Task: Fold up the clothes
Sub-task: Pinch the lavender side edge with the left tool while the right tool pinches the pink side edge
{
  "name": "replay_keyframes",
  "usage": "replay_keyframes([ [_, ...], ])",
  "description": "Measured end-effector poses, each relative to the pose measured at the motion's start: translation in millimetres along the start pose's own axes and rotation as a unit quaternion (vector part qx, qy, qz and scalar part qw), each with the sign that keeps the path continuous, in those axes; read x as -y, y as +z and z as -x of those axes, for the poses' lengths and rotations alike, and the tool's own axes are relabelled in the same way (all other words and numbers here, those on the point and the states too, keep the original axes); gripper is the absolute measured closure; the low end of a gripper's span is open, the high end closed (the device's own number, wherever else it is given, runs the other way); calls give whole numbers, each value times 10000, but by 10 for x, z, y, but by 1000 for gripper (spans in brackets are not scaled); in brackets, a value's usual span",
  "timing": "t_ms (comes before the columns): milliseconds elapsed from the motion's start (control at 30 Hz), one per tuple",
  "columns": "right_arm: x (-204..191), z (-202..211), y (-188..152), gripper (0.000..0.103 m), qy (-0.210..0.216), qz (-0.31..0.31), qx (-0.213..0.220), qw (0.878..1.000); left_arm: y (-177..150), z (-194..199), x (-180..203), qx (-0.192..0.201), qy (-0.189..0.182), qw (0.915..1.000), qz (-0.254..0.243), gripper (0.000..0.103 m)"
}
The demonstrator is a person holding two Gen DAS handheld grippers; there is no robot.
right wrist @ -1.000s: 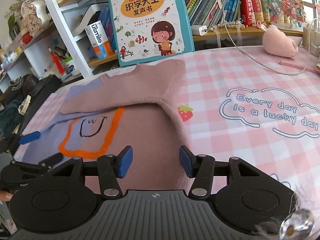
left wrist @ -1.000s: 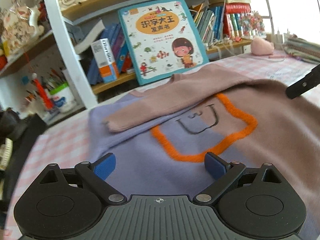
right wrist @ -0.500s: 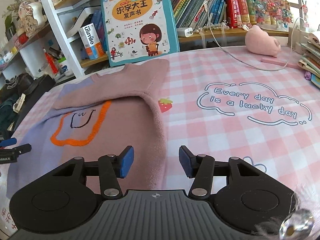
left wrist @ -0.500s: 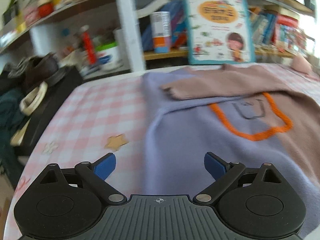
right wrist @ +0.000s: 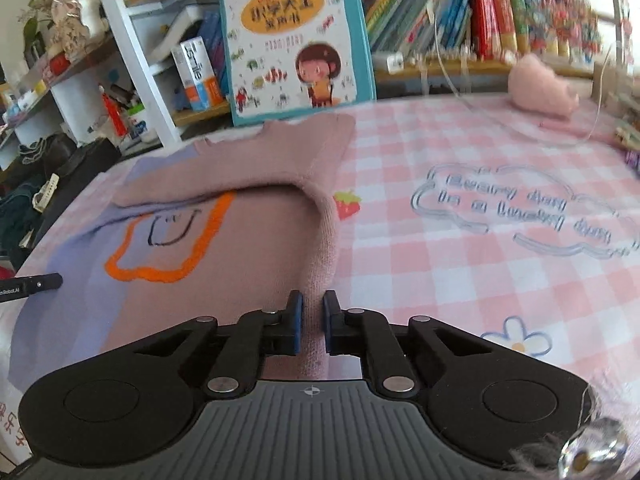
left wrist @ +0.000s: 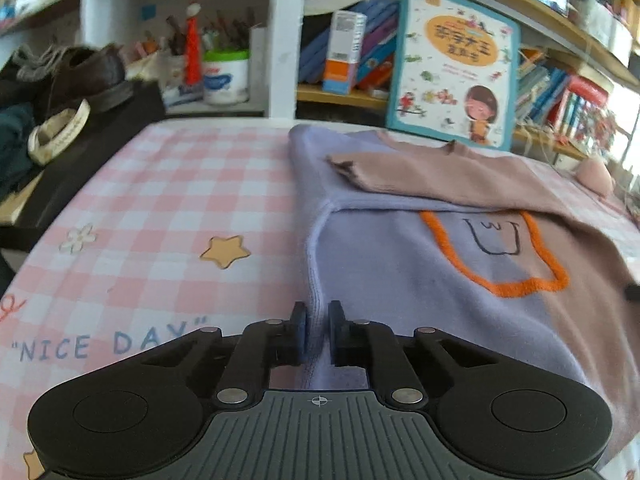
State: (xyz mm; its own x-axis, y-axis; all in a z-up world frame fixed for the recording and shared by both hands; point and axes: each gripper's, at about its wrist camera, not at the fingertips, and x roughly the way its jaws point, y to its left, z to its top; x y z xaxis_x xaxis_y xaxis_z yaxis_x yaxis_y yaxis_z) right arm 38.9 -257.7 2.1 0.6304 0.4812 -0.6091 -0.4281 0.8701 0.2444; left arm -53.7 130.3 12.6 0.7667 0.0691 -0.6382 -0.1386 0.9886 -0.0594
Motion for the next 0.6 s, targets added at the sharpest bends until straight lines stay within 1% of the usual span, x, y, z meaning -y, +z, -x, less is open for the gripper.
replay_keyframes([
  [100,-46,94,-18,94,-267,230,117,9993,-33,39,28,10,-67,10000,6,96],
  [200,-8,150,-61,94,-384,219,108,9990,-66,78,50,14,-136,9999,28,97],
  [333,92,232,-149,93,-271,-38,57,9996,-110,130,80,20,-228,9997,58,95],
  [433,166,350,-243,89,-122,-371,13,9992,-210,214,80,-32,-322,9994,138,92],
  [567,260,506,-371,87,82,-803,-53,9967,-330,327,61,-42,-488,9983,315,87],
  [600,273,543,-410,84,143,-888,-80,9959,-352,350,49,-42,-547,9977,387,83],
])
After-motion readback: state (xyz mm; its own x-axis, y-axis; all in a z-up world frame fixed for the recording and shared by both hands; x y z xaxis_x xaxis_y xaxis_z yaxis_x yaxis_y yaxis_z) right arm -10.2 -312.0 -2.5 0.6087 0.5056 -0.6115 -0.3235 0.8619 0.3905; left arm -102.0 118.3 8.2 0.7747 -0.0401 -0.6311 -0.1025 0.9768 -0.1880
